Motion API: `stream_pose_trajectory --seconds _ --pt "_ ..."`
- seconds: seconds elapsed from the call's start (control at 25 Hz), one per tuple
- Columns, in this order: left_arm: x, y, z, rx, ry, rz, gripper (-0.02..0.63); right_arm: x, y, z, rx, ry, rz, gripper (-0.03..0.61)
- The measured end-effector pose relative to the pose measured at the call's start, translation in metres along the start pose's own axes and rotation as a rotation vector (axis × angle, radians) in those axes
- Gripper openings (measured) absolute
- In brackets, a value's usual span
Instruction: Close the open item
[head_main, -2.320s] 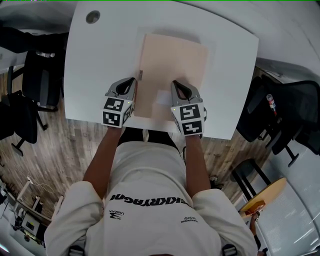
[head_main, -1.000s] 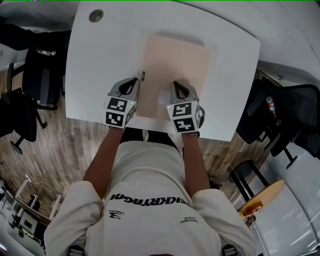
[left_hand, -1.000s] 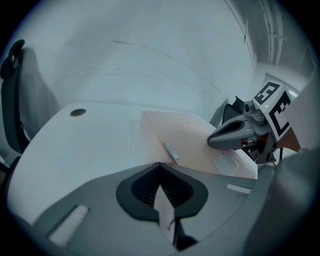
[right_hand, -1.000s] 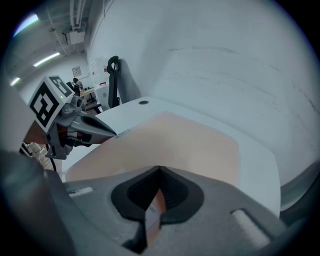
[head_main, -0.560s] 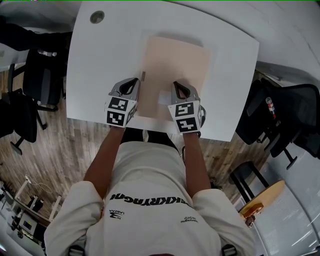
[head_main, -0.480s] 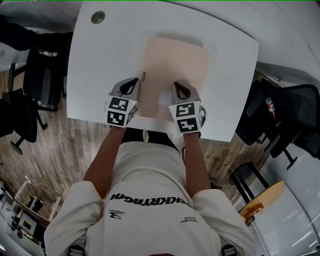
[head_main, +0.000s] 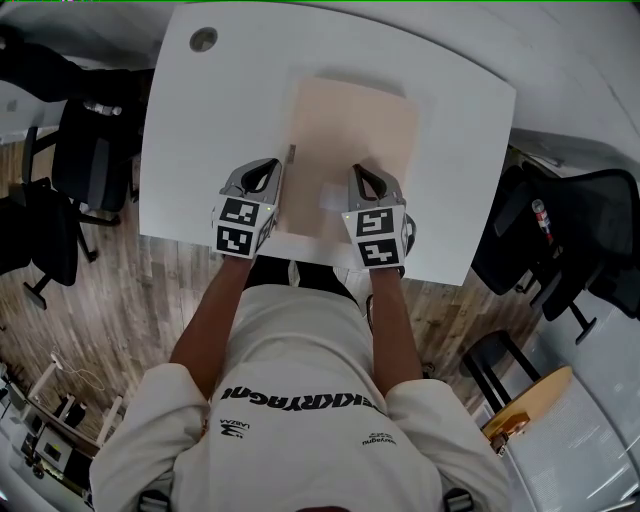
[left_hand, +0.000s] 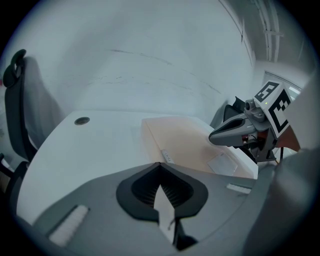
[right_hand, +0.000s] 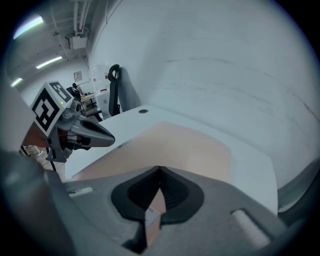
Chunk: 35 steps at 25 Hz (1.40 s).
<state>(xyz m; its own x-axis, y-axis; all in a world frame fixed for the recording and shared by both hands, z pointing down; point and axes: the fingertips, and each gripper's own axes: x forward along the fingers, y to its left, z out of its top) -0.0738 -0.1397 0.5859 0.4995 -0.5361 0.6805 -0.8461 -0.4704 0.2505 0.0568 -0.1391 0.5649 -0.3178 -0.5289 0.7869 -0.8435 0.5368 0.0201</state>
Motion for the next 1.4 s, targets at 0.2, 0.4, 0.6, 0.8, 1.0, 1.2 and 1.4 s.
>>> stream_pose_trajectory --seconds 0.2,0.4,0.6,0.8,1.0,1.2,1.4 --pt "-0.008 -0.007 0.01 -0.001 -0.028 0.003 0.005 -0.007 0.0 0.002 0.014 -0.02 0.001 -0.002" --pt "-0.018 -0.015 0.021 0.0 -0.059 0.005 0.005 -0.019 0.0 0.008 0.054 -0.066 0.002 -0.002" --pt "-0.031 -0.027 0.032 0.026 -0.092 0.014 0.005 -0.036 -0.003 0.018 0.088 -0.121 -0.001 -0.002" --pt "-0.046 -0.038 0.044 0.029 -0.143 0.02 0.005 -0.055 -0.005 0.025 0.106 -0.183 -0.014 -0.002" --pt "-0.061 -0.055 0.057 0.046 -0.188 0.022 0.005 -0.076 -0.003 0.029 0.156 -0.248 -0.004 -0.002" --pt "-0.075 -0.073 0.069 0.069 -0.238 0.021 0.005 -0.098 -0.004 0.035 0.16 -0.31 -0.031 -0.002" --pt "-0.091 -0.089 0.079 0.091 -0.28 0.026 0.005 -0.118 -0.004 0.04 0.188 -0.366 -0.033 -0.002"
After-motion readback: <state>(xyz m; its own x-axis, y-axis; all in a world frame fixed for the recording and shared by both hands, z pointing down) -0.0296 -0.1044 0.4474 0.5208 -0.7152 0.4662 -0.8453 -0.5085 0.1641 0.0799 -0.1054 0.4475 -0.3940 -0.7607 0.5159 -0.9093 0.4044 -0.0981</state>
